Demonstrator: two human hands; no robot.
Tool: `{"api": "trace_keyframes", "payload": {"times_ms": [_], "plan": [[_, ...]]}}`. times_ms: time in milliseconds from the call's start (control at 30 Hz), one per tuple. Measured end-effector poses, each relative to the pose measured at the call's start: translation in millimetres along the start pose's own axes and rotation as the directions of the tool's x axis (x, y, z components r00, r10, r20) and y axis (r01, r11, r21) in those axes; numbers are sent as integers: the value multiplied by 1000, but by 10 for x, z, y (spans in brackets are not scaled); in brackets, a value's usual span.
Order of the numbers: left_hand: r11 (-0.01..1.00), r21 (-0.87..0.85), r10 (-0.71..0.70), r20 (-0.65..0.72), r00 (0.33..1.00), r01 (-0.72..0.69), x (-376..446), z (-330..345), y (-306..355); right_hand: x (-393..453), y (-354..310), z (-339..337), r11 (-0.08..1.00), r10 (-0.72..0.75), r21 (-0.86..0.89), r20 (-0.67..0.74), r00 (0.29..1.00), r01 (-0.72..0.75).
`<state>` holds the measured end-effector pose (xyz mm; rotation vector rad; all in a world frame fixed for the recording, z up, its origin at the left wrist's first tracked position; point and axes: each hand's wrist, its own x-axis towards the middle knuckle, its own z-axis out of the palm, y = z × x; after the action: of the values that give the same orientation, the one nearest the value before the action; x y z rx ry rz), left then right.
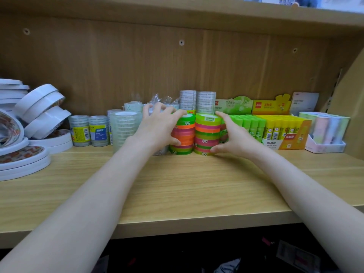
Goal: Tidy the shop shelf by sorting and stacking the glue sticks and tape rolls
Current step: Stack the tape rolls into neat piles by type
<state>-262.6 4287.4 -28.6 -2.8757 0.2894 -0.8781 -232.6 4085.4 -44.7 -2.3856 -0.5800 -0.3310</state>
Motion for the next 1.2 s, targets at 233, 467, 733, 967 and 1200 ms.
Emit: {"api": "trace_keyframes", "payload": {"times_ms": [233,467,733,967,1200], "plan": [[998,-58,14,18,1000,-13,-10,-23,-11,-1,-39,-37,997,5,83,-76,997,1],[987,-150,-51,-4,999,50,76,-45,-4,30,-42,-40,997,-1,75,-101,995,8],[975,-215,-61,-5,998,59,82,-78,-18,45,-110,-97,985,65,169,-253,965,-22],[977,-208,-66,-42,997,56,55,-54,-57,42,-119,-71,975,77,221,-260,963,-18],[989,-144,-10,46,999,16,42,-84,-83,29,-80,-125,974,63,224,-95,993,-40]]}}
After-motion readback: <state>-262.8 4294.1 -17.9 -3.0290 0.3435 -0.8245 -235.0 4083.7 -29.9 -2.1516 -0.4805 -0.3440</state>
